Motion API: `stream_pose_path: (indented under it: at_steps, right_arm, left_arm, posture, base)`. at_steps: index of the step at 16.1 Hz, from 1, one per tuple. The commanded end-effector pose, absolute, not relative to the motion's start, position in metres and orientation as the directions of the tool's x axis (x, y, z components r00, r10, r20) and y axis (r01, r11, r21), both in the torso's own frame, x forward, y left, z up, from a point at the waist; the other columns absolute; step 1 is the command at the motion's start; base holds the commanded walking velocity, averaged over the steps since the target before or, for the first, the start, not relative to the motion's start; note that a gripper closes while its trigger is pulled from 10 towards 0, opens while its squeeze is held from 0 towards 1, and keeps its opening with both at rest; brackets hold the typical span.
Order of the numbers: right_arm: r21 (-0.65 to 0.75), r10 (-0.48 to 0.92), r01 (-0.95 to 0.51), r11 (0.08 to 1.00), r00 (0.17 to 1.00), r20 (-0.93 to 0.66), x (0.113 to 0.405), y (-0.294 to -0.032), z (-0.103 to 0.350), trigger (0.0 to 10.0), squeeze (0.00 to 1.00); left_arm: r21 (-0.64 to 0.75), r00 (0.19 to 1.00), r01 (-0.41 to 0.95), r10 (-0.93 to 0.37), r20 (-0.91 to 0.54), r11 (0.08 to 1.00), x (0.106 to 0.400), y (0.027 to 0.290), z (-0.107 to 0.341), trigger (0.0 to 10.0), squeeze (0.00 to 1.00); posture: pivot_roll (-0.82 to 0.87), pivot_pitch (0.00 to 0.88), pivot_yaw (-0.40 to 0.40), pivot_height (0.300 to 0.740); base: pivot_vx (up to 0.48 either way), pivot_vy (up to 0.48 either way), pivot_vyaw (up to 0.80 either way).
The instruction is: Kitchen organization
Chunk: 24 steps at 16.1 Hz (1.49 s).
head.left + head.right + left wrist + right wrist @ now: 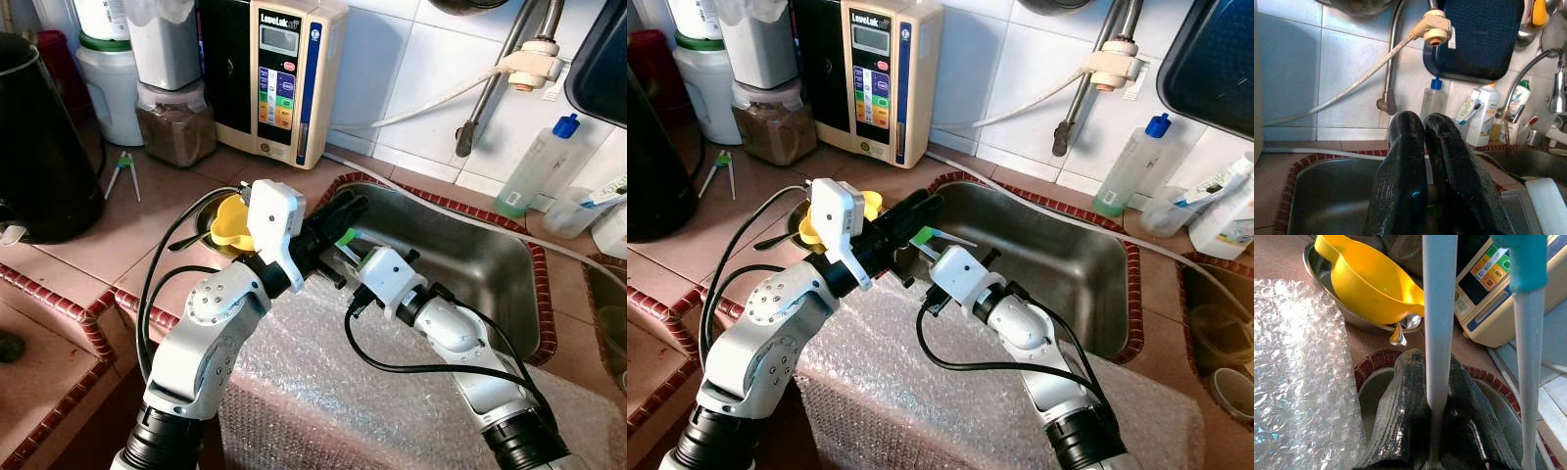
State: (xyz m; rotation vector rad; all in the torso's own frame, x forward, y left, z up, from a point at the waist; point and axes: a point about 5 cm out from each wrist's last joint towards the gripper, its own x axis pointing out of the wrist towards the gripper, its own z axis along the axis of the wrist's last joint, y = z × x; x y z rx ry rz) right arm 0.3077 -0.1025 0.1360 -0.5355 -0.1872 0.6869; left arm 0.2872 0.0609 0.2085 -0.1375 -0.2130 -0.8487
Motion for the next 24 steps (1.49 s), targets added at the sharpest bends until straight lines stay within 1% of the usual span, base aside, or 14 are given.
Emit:
stream_pose_path:
  at_steps: [1,2,3,4,7,10,11,13,15,16,17,20,22,24]
  right_arm:
    - [-0.526,0.598,-0.507,0.683,0.801,0.004,0.314,-0.117,0.140,0.0,0.00]
    - [-0.526,0.596,-0.504,0.685,0.803,0.006,0.314,-0.117,0.139,0.0,0.00]
    - [-0.526,0.595,-0.504,0.686,0.804,0.006,0.314,-0.117,0.139,0.0,0.00]
    - [-0.525,0.593,-0.503,0.687,0.805,0.005,0.314,-0.117,0.139,0.0,0.00]
    - [-0.524,0.587,-0.497,0.691,0.810,0.006,0.315,-0.120,0.140,0.0,0.00]
    - [-0.532,0.573,-0.484,0.695,0.819,0.003,0.319,-0.128,0.142,0.0,0.00]
    - [-0.537,0.568,-0.479,0.694,0.823,-0.001,0.321,-0.133,0.142,0.0,0.00]
    - [-0.555,0.554,-0.470,0.687,0.832,-0.019,0.324,-0.145,0.142,0.0,0.00]
    - [-0.564,0.522,-0.450,0.692,0.852,-0.040,0.328,-0.162,0.142,0.0,0.00]
    - [-0.547,0.479,-0.425,0.721,0.876,-0.050,0.333,-0.178,0.141,0.0,0.00]
    - [-0.540,0.455,-0.411,0.734,0.889,-0.058,0.335,-0.187,0.141,0.0,0.00]
    - [-0.547,0.420,-0.399,0.736,0.903,-0.094,0.339,-0.206,0.138,0.0,0.00]
    - [-0.518,0.383,-0.383,0.765,0.917,-0.112,0.342,-0.216,0.135,0.0,0.00]
    - [-0.433,0.338,-0.369,0.822,0.929,-0.149,0.342,-0.227,0.126,0.0,0.00]
  left_arm:
    - [-0.005,0.639,0.755,-0.735,0.228,0.655,0.285,0.059,0.208,2.9,0.00]
    - [-0.008,0.640,0.755,-0.735,0.224,0.655,0.285,0.059,0.206,10.0,0.00]
    - [-0.010,0.649,0.748,-0.727,0.226,0.664,0.285,0.060,0.207,10.0,1.00]
    - [-0.011,0.658,0.738,-0.718,0.227,0.674,0.286,0.062,0.206,10.0,1.00]
    - [-0.007,0.632,0.763,-0.743,0.222,0.647,0.284,0.064,0.207,10.0,1.00]
    - [-0.013,0.631,0.765,-0.745,0.215,0.644,0.287,0.075,0.210,10.0,1.00]
    - [-0.006,0.616,0.779,-0.763,0.194,0.627,0.287,0.079,0.207,10.0,1.00]
    - [0.010,0.595,0.795,-0.783,0.181,0.606,0.287,0.082,0.208,10.0,1.00]
    - [0.015,0.588,0.800,-0.789,0.177,0.600,0.289,0.082,0.208,10.0,1.00]
    - [0.016,0.572,0.814,-0.806,0.153,0.581,0.288,0.081,0.204,10.0,1.00]
    - [0.008,0.563,0.822,-0.815,0.135,0.569,0.287,0.080,0.200,10.0,1.00]
    - [0.008,0.518,0.854,-0.853,0.069,0.519,0.281,0.078,0.188,10.0,1.00]
    - [-0.006,0.494,0.870,-0.869,0.031,0.494,0.279,0.077,0.183,10.0,1.00]
    - [-0.024,0.452,0.891,-0.891,-0.033,0.453,0.276,0.078,0.174,10.0,1.00]
  posture:
    - [0.14,0.000,-0.089,0.740]
    - [0.14,0.000,-0.089,0.740]
    - [0.14,0.000,-0.089,0.740]
    - [0.14,0.000,-0.091,0.740]
    - [0.15,0.000,-0.098,0.740]
    - [0.17,0.000,-0.106,0.740]
    - [0.17,0.000,-0.102,0.740]
    - [0.17,0.000,-0.097,0.740]
    - [0.16,0.000,-0.091,0.740]
    - [0.16,0.000,-0.084,0.740]
    - [0.16,0.000,-0.084,0.740]
    - [0.15,0.000,-0.083,0.740]
    - [0.16,0.000,-0.083,0.740]
    - [0.16,0.000,-0.079,0.740]
  base:
    - [0.000,0.000,0.00]
    - [0.000,0.000,0.00]
    - [0.000,0.000,0.00]
    - [0.000,0.000,0.00]
    - [0.000,0.000,0.00]
    - [0.000,0.000,0.00]
    - [0.000,0.000,0.00]
    - [0.000,0.000,0.00]
    - [0.000,0.000,0.00]
    - [0.000,0.000,0.00]
    - [0.000,0.000,0.00]
    - [0.000,0.000,0.00]
    - [0.000,0.000,0.00]
    - [0.000,0.000,0.00]
